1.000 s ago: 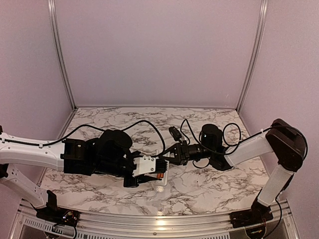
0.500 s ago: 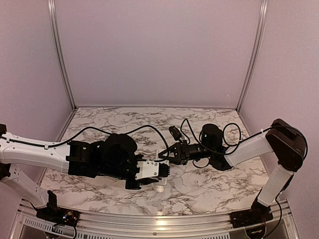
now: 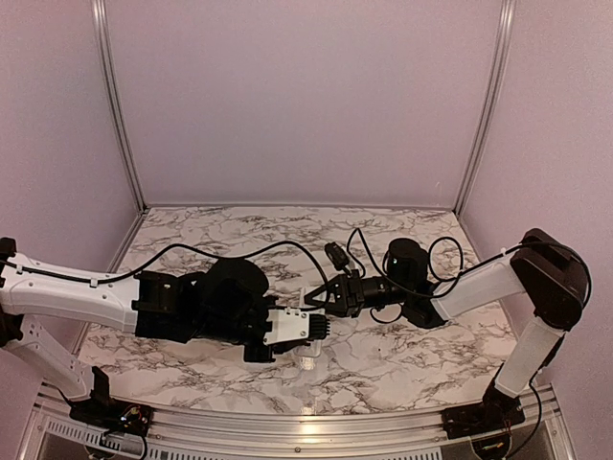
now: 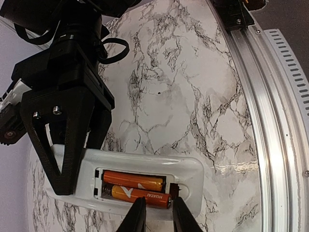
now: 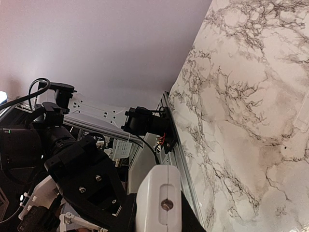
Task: Load the batteries into the remote control
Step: Load the battery into the battery compartment.
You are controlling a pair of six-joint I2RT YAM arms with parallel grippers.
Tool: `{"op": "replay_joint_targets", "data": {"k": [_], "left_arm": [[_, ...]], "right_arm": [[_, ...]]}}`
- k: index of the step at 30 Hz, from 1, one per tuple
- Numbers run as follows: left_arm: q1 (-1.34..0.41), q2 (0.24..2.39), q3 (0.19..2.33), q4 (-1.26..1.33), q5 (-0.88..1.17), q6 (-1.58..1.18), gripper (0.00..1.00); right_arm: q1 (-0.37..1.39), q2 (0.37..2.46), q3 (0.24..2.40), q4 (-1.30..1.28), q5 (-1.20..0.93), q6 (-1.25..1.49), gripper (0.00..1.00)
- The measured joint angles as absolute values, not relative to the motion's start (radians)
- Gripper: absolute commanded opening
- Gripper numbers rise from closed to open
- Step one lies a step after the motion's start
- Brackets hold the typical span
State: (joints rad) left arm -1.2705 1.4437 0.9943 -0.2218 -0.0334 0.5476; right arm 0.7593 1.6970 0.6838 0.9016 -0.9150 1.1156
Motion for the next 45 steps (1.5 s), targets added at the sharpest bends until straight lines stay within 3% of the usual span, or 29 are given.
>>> {"op": "replay_joint_targets", "data": {"k": [45], "left_arm": [[-1.270, 1.582, 1.098, -0.299, -0.169, 0.508, 0.09]], "right_arm": [[0.746, 1.699, 0.657, 0.882, -0.832, 1.098, 0.00]]}}
